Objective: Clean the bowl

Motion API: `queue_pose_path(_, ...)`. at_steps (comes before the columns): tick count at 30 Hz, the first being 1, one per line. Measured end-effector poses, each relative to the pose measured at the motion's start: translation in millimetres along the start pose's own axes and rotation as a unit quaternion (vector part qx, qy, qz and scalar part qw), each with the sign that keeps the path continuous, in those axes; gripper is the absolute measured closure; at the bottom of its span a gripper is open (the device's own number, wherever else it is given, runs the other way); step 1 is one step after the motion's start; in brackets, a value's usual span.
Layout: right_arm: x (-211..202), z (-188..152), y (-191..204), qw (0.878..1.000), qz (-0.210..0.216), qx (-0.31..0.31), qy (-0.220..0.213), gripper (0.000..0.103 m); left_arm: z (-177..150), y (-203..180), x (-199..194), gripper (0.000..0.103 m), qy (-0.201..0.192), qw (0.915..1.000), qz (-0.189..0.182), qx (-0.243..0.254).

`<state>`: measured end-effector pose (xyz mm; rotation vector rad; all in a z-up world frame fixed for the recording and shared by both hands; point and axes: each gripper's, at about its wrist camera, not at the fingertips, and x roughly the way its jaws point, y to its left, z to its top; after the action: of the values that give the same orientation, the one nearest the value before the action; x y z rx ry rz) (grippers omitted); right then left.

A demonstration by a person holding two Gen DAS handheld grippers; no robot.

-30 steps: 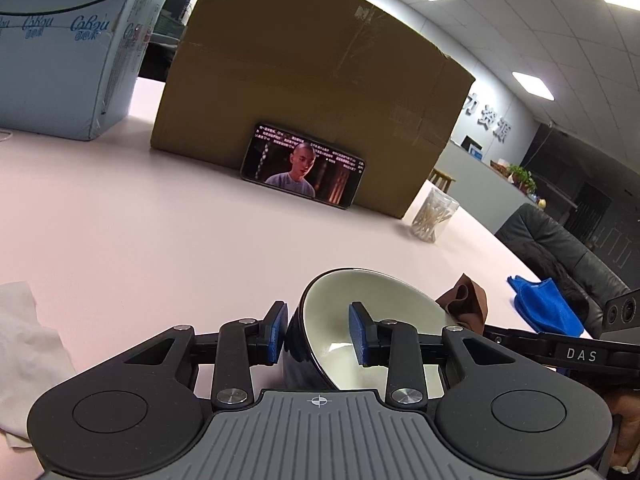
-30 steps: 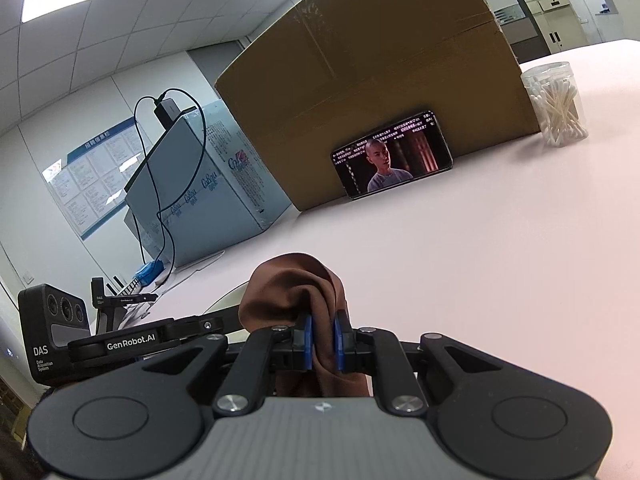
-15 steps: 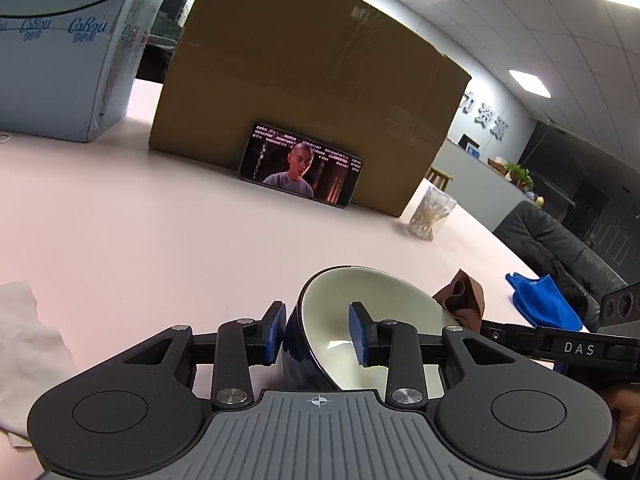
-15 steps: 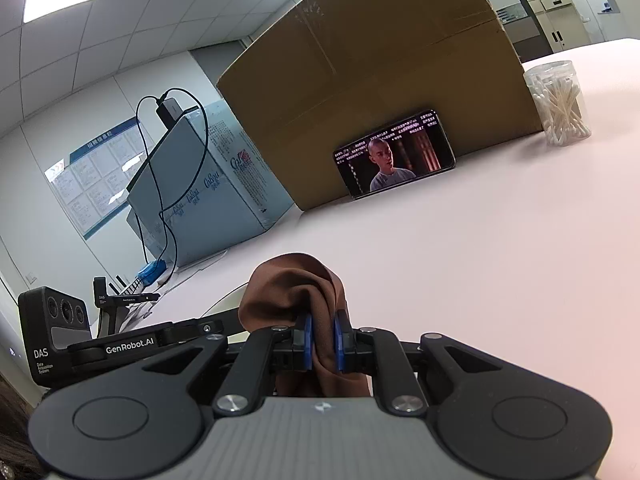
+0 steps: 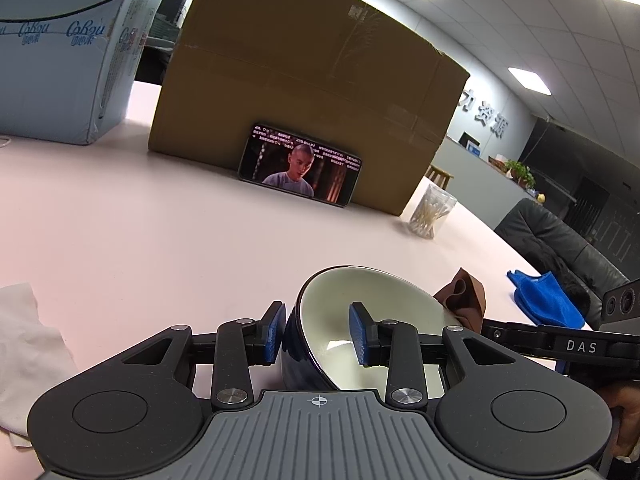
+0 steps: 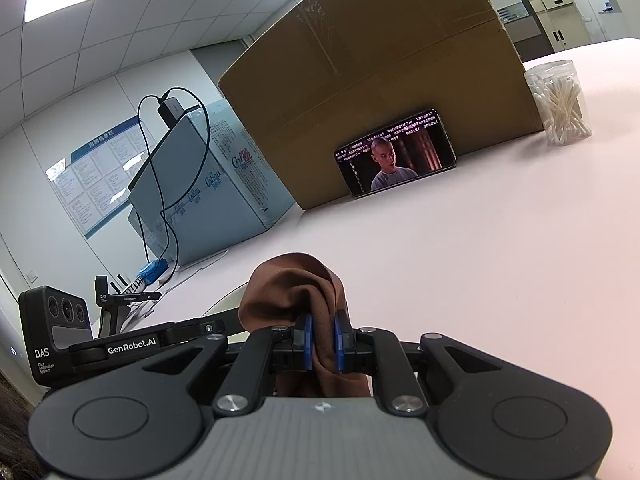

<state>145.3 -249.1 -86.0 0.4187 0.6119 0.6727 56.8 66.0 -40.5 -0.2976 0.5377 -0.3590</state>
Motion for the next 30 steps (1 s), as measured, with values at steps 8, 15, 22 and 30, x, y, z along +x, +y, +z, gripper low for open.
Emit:
queue_pose_path(8, 2.3, 0.4, 1.6, 1.0, -0.001, -0.001, 0.001, 0.089, -0.1, 1.1, 0.1, 0.071, 0.001, 1.0, 0.001, 0.001)
queue_pose_path(15, 7.1, 4.4, 3.6, 1.0, -0.008, -0.008, 0.005, 0.089, -0.2, -0.1, 1.2, 0.07, 0.002, 1.0, 0.003, 0.003)
queue_pose_path(22, 9.8, 7.2, -2.0, 1.0, 0.003, 0.002, 0.005, 0.089, -0.3, -0.8, 1.9, 0.07, 0.003, 1.0, 0.005, 0.005)
queue_pose_path(30, 3.1, 6.4, 4.3, 1.0, 0.001, -0.02, 0.013, 0.089, -1.3, 4.2, 2.7, 0.07, 0.012, 0.9999, -0.001, -0.002)
